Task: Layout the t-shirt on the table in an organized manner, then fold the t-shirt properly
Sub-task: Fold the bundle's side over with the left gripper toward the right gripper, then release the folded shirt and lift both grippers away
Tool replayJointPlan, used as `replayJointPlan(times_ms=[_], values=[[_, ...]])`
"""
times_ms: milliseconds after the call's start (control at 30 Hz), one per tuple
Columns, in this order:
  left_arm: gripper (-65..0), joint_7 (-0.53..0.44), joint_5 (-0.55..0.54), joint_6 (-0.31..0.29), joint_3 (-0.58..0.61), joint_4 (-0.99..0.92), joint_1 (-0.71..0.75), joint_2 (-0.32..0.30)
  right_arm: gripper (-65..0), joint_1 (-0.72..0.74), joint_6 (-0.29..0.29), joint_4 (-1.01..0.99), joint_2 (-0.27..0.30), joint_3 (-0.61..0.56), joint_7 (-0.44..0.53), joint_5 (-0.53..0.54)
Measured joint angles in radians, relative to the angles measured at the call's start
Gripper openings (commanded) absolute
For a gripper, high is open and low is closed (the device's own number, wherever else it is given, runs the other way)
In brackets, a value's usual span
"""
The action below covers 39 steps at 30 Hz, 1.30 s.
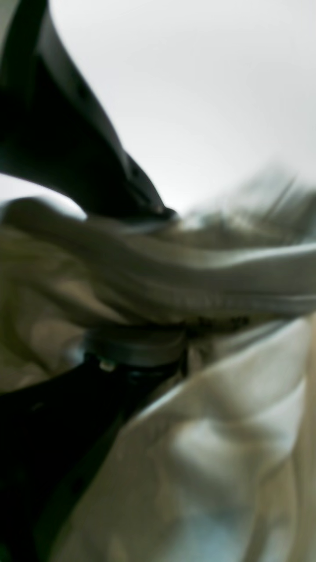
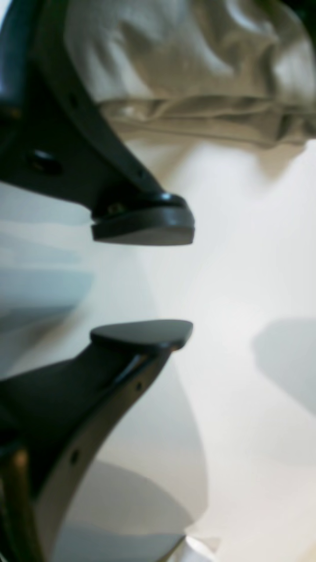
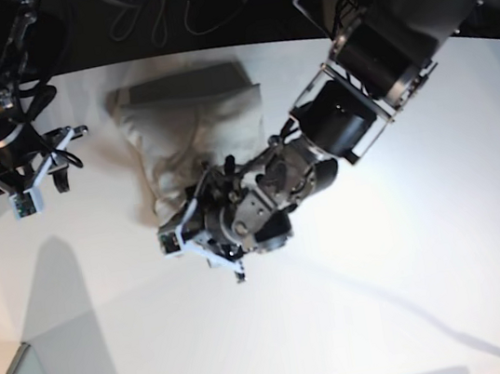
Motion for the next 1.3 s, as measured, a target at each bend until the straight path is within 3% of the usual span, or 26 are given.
replayJointPlan(times_ms=[300,567,733,833,1033,1167,1300], values=[[-33.4,-0.002,0.0,0.0,-0.003,0.149,-0.003,-0.064,-39.9,-0.014,0.0,0.004,-0.006,-0.005,-0.001,0.0],[-33.4,-0.001,-0.008,0.0,-0.06,0.278,0.015,-0.167,-40.1,-0.033,0.0,0.042,-0.079,-0.005,0.004,0.0],[-33.6,0.0,-0.008,-0.004,-0.257,0.351,0.068,-0.169,-40.8,-0.05,0.0,0.042,-0.088,-0.066,0.001,-0.002],[-33.8,0.007,0.0,-0.003,-0.362,0.399,0.091,-0.166,-46.9,-0.101,0.0,0.071,-0.09,-0.175,-0.001,-0.002],[-33.9,0.01,0.006,0.008,-0.884,0.56,0.242,-0.167,-64.8,-0.155,0.0,0.115,-0.087,-0.397,0.006,0.002],[-33.9,0.012,0.011,0.014,-1.161,0.621,0.336,-0.175,-65.0,-0.16,0.0,0.076,-0.087,-0.507,0.006,0.001],[-33.9,0.008,-0.003,0.005,-1.284,0.628,0.418,-0.225,-65.0,-0.151,0.0,-0.04,-0.085,-0.546,0.008,0.002]])
